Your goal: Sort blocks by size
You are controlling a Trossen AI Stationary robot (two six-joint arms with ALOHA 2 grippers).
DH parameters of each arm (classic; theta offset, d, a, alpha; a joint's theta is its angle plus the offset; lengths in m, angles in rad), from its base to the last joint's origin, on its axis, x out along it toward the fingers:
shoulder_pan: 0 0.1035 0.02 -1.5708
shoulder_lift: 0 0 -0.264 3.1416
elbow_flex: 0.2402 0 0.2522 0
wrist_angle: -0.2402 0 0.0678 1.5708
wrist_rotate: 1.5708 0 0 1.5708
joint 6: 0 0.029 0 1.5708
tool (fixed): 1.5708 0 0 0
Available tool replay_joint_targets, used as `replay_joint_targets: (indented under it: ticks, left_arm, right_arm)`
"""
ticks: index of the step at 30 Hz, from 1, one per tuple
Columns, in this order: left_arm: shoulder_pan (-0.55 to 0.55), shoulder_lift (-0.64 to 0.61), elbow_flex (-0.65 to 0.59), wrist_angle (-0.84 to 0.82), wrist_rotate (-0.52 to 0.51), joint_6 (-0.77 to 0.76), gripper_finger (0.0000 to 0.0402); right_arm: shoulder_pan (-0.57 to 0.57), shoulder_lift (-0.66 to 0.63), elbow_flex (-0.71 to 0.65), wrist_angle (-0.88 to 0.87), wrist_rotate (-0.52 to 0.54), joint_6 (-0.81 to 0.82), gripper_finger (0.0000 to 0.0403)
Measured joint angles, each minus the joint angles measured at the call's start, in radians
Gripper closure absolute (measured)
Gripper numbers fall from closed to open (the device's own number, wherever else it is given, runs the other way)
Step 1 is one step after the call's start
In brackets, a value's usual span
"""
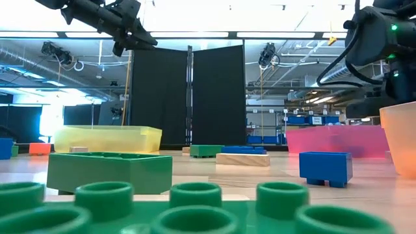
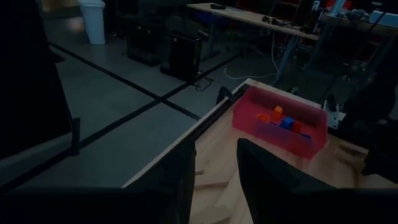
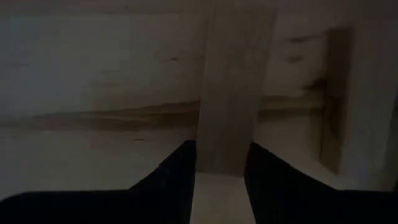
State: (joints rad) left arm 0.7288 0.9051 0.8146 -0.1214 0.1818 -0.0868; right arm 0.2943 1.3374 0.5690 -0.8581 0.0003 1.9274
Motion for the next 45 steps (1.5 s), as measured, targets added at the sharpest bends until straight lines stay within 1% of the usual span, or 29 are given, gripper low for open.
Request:
replay_joint_targets:
  ticks: [4,7,11,13,16,19,23,28,31,37,41,45]
  left_arm:
    - [-0.005,0.003,0.000,0.004,0.006,-0.058,0.0277]
    - [-0.020,0.014,0.000,0.007,0.037,-0.108,0.0277]
    - [-0.081,0.037,0.000,0.067,0.056,-0.133,0.0277]
    - [-0.119,0.053,0.000,0.121,0.057,-0.144,0.0277]
    - [-0.180,0.086,0.000,0.244,0.056,-0.207,0.0277]
    - [-0.239,0.127,0.000,0.338,0.046,-0.281,0.0277]
    - [-0.316,0.181,0.000,0.397,-0.004,-0.384,0.0278]
    - [-0.414,0.246,0.000,0.437,-0.104,-0.423,0.0285]
    - [-0.472,0.291,0.000,0.516,-0.166,-0.455,0.0290]
    - [-0.541,0.392,0.003,0.714,-0.225,-0.607,0.0292]
    - [-0.578,0.463,0.066,0.691,-0.272,-0.632,0.0292]
    - [-0.601,0.543,0.175,0.635,-0.316,-0.632,0.0292]
  right_arm:
    - [-0.001,0.000,0.063,0.003,0.055,-0.165,0.0280]
    - [0.000,0.001,0.119,-0.012,0.082,-0.306,0.0280]
    - [0.000,-0.017,0.215,-0.032,0.142,-0.516,0.0280]
    - [0.000,-0.033,0.261,-0.038,0.194,-0.631,0.0280]
    - [-0.002,-0.066,0.323,-0.059,0.305,-0.803,0.0280]
    - [-0.009,-0.098,0.351,-0.126,0.412,-0.959,0.0280]
    - [-0.033,-0.147,0.359,-0.147,0.484,-1.135,0.0280]
    - [-0.093,-0.202,0.359,-0.066,0.525,-1.309,0.0280]
    - [-0.141,-0.222,0.360,0.041,0.535,-1.433,0.0280]
    - [-0.219,-0.226,0.360,0.293,0.533,-1.694,0.0280]
    - [-0.253,-0.225,0.361,0.408,0.508,-1.787,0.0280]
    - [-0.281,-0.225,0.361,0.431,0.499,-1.816,0.0280]
